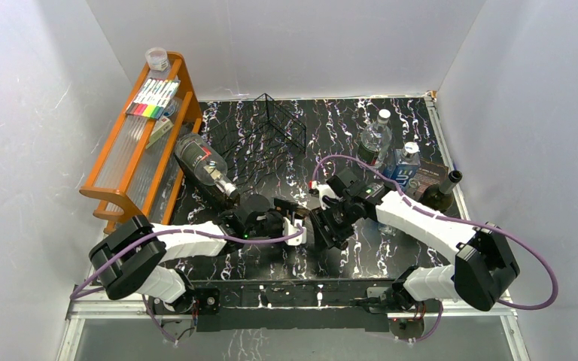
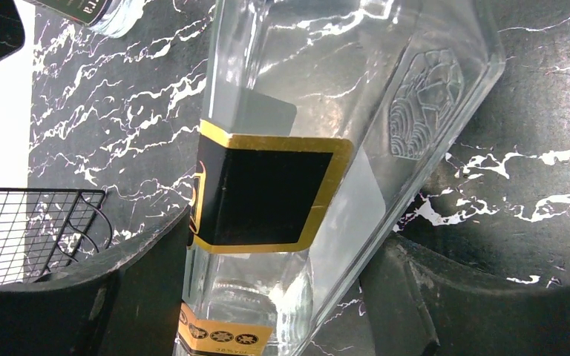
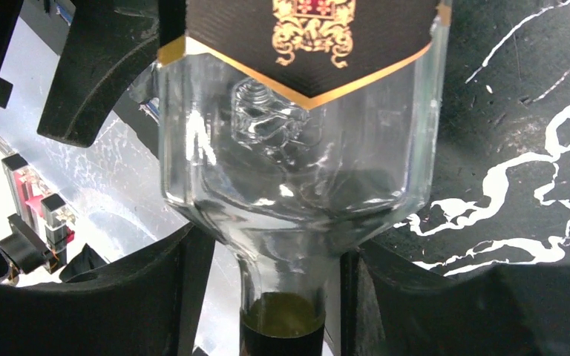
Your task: Put the wine bottle on the wine rack
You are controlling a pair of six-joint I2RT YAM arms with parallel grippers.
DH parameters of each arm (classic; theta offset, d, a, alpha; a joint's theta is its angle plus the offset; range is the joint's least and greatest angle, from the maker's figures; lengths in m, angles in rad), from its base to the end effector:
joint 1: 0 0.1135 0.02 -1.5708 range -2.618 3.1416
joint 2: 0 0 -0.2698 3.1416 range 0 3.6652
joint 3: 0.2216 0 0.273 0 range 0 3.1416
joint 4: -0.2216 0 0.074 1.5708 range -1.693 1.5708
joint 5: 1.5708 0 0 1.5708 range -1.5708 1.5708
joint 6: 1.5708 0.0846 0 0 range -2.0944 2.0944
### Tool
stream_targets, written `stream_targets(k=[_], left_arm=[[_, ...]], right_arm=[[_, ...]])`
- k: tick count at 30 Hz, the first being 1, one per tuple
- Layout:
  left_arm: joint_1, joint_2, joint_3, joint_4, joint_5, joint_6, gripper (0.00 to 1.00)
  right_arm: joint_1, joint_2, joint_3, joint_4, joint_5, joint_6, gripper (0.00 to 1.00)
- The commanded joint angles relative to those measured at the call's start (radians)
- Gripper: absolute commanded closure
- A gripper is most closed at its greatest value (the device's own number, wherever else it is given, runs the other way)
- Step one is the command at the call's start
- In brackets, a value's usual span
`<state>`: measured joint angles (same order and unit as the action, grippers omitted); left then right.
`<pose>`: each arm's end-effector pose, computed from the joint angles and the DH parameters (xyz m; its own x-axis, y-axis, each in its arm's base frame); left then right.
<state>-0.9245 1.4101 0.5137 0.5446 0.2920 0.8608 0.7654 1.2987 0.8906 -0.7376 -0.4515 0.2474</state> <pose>0.1826 -0.2825 0.1559 0.5679 0.4531 -0.6871 0.7618 0.0267 0.6473 0.1747 0.2190 0.1860 -0.8214 -0.4836 -0.3025 -0.5693 0.6628 0.4864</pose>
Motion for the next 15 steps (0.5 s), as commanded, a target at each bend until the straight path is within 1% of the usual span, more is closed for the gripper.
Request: stream_targets(k=[1, 4, 5, 6, 7, 11, 12, 15], left_arm=[[-0.005, -0.037, 0.022, 0.157, 0.015, -0.177, 0.68], [-0.004, -0.037, 0.028, 0.156, 0.019, -0.179, 0.68], [-0.005, -0.037, 0.030, 0.158, 0.019, -0.182, 0.68], [-0.004, -0.037, 0.030, 0.159, 0.021, -0.183, 0.69], [-0.004, -0.037, 0.031, 0.164, 0.021, -0.185, 0.69], [-0.002, -0.037, 0.034, 0.166, 0.030, -0.202, 0.69], [0.001, -0.038, 0.035, 0.163, 0.034, -0.208, 0.69], [0.004, -0.064, 0.043, 0.147, 0.044, -0.224, 0.66]], right_arm=[[0.022, -0.006, -0.006, 0.152, -0.142, -0.003, 0.35], [0.022, 0.002, -0.013, 0.158, -0.123, -0.002, 0.34], [0.022, 0.005, -0.015, 0.160, -0.114, -0.001, 0.35], [0.022, 0.007, -0.016, 0.163, -0.104, 0.000, 0.38], [0.022, 0.007, -0.017, 0.168, -0.095, 0.004, 0.43], [0.021, -0.001, -0.019, 0.172, -0.055, 0.013, 0.96], [0.021, -0.006, -0.017, 0.168, -0.038, 0.014, 1.00], [0.023, -0.027, -0.017, 0.163, 0.000, 0.014, 1.00]])
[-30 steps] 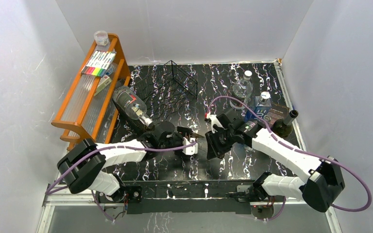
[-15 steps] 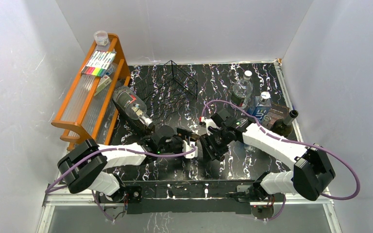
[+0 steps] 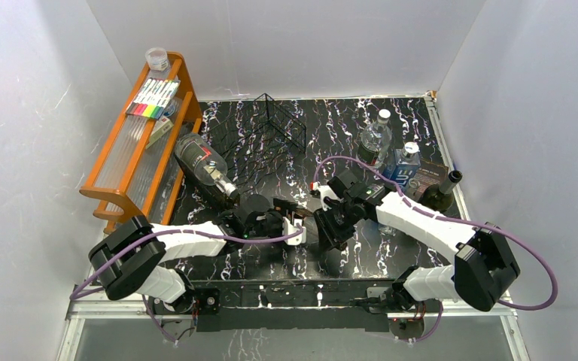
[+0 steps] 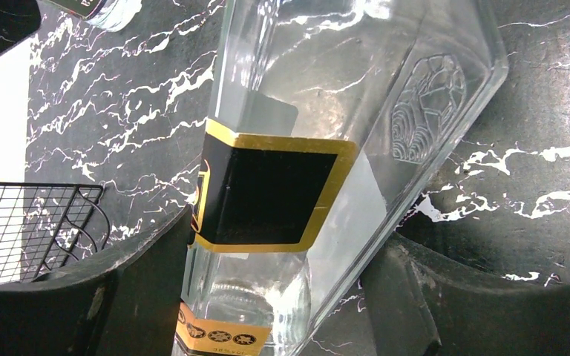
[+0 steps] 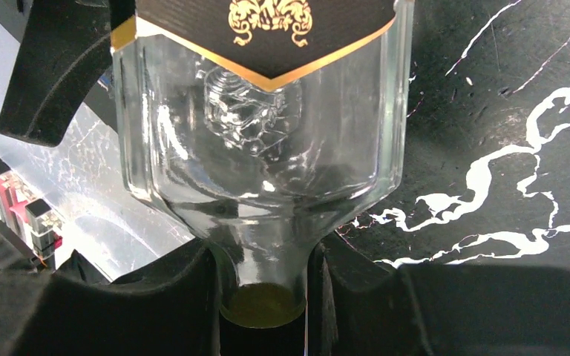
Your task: Put the wine bottle on the wine rack
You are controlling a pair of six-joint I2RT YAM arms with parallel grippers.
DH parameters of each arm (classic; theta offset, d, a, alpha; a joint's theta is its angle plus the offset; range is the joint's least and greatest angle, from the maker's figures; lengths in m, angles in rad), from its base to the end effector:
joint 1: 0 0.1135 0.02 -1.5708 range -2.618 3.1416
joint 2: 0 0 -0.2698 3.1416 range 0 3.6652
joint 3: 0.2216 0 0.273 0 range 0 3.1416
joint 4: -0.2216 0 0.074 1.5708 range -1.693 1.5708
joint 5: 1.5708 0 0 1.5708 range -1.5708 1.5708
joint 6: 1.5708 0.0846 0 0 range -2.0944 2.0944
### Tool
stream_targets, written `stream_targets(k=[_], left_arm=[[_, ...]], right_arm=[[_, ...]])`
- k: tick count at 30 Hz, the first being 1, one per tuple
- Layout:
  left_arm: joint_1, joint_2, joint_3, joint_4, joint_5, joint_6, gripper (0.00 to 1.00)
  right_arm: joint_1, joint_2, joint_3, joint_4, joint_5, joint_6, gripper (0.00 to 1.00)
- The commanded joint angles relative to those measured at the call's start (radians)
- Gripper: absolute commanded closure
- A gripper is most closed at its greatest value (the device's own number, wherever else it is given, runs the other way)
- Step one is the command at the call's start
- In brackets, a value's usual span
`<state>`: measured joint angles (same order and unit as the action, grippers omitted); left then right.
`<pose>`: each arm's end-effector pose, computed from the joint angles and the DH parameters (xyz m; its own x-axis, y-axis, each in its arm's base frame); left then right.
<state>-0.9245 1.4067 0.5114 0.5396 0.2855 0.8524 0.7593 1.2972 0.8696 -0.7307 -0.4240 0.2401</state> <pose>0.1826 -0.2816 0.1553 0.5584 0.4593 -0.6908 0.7667 0.0323 0.6412 0.1754 0.2145 0.1790 -0.8231 -0.4824 -0.2998 -0.5676 0.6818 0.4614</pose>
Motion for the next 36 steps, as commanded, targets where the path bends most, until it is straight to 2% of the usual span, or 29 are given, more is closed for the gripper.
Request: stream_targets(k=[1, 2, 8, 18, 24, 28, 33, 36], left_arm=[[0.004, -0.066, 0.047, 0.146, 0.050, -0.220, 0.63], [0.004, -0.068, 0.050, 0.141, 0.047, -0.226, 0.60], [0.005, -0.097, 0.044, 0.129, -0.027, -0.265, 0.04], [0.027, -0.237, 0.114, -0.188, -0.048, -0.256, 0.02], [0.035, -0.337, 0.124, -0.281, -0.114, -0.218, 0.02], [0.051, -0.333, 0.150, -0.303, -0.132, -0.176, 0.02], [0.060, -0.250, 0.192, -0.339, -0.064, -0.084, 0.02], [0.060, -0.217, 0.189, -0.328, -0.061, -0.084, 0.02]], right_arm=[[0.028, -0.037, 0.003, 0.162, -0.012, 0.024, 1.00], [0.029, -0.049, 0.003, 0.167, -0.005, 0.024, 1.00], [0.036, -0.145, -0.017, 0.256, 0.067, 0.032, 1.00], [0.063, -0.276, -0.130, 0.467, 0.265, 0.050, 1.00], [0.064, -0.360, -0.216, 0.603, 0.272, 0.027, 1.00], [0.068, -0.348, -0.206, 0.599, 0.219, 0.017, 1.00], [0.081, -0.329, -0.185, 0.573, 0.161, 0.015, 1.00], [0.081, -0.307, -0.155, 0.526, 0.158, 0.034, 1.00]])
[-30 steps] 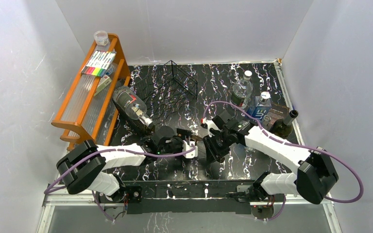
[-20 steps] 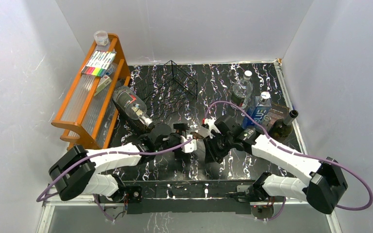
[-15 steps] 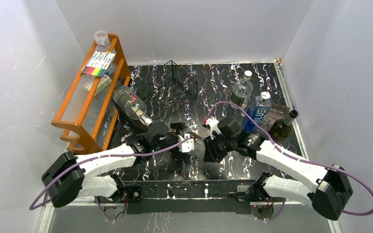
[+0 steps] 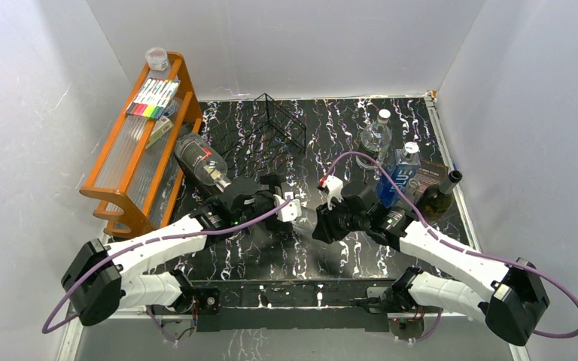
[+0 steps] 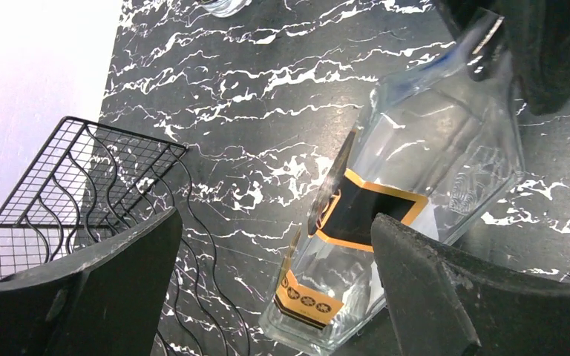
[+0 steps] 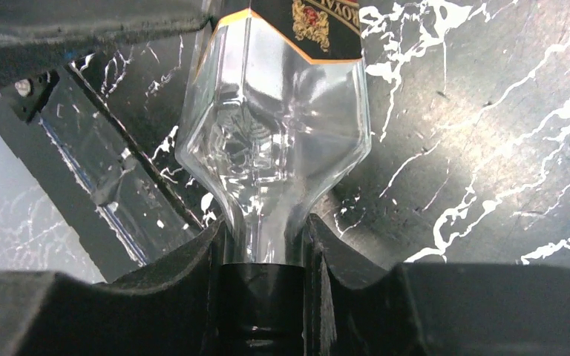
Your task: Put the wine bottle on the wine rack
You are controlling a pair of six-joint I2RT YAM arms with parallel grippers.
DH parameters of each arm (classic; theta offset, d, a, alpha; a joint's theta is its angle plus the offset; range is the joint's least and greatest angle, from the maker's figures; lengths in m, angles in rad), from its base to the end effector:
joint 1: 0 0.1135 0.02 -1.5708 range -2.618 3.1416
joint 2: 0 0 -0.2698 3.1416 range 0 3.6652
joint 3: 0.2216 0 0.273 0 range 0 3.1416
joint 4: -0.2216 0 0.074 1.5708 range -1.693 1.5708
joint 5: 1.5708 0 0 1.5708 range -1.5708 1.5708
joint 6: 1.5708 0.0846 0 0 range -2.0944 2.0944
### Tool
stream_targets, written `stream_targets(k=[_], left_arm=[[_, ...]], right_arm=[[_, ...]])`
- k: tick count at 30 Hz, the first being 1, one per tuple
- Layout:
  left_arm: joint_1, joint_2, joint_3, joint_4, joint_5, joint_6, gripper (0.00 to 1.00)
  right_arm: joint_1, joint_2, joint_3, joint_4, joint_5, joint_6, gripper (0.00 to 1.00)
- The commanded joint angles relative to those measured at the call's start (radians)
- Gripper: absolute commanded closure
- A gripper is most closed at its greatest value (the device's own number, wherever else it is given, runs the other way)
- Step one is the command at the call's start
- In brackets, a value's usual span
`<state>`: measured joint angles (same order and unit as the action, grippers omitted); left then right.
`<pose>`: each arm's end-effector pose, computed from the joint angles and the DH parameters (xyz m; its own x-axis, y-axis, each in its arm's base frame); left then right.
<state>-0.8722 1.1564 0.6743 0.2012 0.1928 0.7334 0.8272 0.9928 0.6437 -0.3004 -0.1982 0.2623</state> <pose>0.1973 -0.2601 0.2466 0.4499 0.4859 -0.7493 0.7656 0.2221 0.6037 0.1694 0.2088 0.2098 -0.6101 -0.2877 -0.7383 -0.6933 0.6449 0.3215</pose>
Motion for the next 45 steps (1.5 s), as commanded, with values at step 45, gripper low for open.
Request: stream_targets(k=[45], left_arm=[[0.113, 0.196, 0.369, -0.468, -0.305, -1.214, 0.02]], right_arm=[[0.065, 0.064, -0.089, 0.099, -0.062, 0.351, 1.00]])
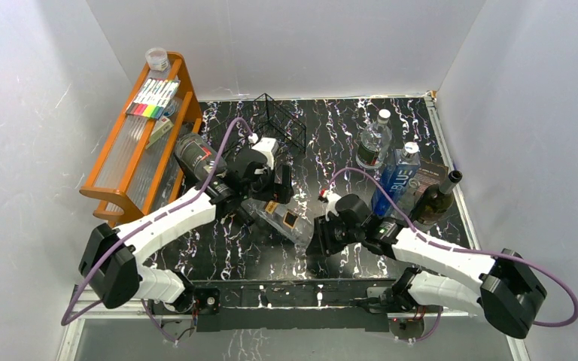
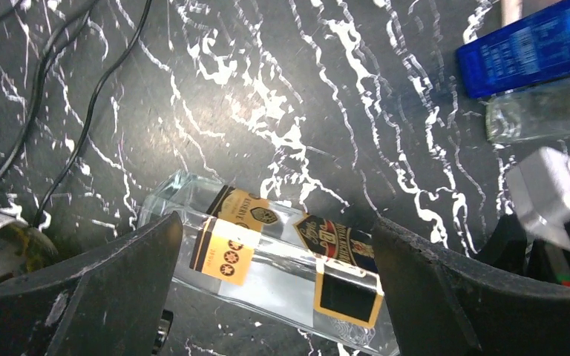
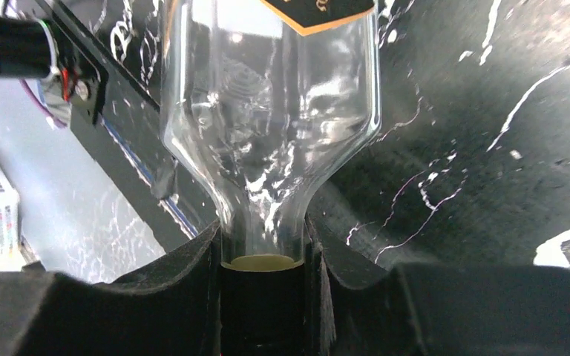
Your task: Put the wine bottle on the wine rack
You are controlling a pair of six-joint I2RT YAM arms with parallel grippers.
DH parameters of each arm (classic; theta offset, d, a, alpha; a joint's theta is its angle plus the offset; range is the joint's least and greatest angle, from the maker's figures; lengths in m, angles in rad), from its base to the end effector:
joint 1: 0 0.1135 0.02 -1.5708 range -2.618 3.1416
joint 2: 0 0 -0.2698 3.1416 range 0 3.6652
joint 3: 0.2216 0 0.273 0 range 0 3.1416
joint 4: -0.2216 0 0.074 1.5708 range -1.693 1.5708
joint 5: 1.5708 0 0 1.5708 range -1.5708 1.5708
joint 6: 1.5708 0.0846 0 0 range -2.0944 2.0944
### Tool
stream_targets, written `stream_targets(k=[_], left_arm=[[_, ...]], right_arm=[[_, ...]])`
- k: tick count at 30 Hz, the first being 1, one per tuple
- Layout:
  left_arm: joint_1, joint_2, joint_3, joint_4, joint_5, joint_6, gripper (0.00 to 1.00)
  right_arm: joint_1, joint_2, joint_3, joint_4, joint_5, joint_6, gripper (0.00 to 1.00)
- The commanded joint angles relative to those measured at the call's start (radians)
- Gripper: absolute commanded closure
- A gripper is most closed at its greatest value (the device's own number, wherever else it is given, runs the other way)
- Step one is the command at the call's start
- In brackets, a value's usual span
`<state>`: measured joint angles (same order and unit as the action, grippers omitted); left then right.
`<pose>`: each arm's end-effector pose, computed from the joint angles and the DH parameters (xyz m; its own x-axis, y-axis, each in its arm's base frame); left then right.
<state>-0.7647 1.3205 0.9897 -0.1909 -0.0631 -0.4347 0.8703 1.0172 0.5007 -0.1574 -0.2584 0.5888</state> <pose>0.2648 -0.2467 0.2662 -0.6005 -0.0063 -0.7996 0.4395 0.8328 -0.3366 0.1518 0.2136 0.1664 -0.8165 -0.1354 -0.5613 -0.4983 0.6563 0.5666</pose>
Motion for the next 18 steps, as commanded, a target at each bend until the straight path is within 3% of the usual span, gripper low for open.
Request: stream_targets(k=[1, 11, 18], left_arm=[[0.006, 0.042, 0.063, -0.093, -0.061, -0.049, 0.02], [0.013, 0.159, 0.084, -0.157, -0.096, -0.094, 0.05], [0.019, 0.222, 0.067, -0.106, -0.072, -0.122, 0.11]], right_arm=[[0.022, 0.047, 0.054, -0.048, 0.011, 0.028, 1.00], [0.022, 0.103, 0.028, -0.042, 0.140, 0.031, 0.82], [0.025, 0.095, 0.029, -0.072, 0.223, 0.015, 0.83]])
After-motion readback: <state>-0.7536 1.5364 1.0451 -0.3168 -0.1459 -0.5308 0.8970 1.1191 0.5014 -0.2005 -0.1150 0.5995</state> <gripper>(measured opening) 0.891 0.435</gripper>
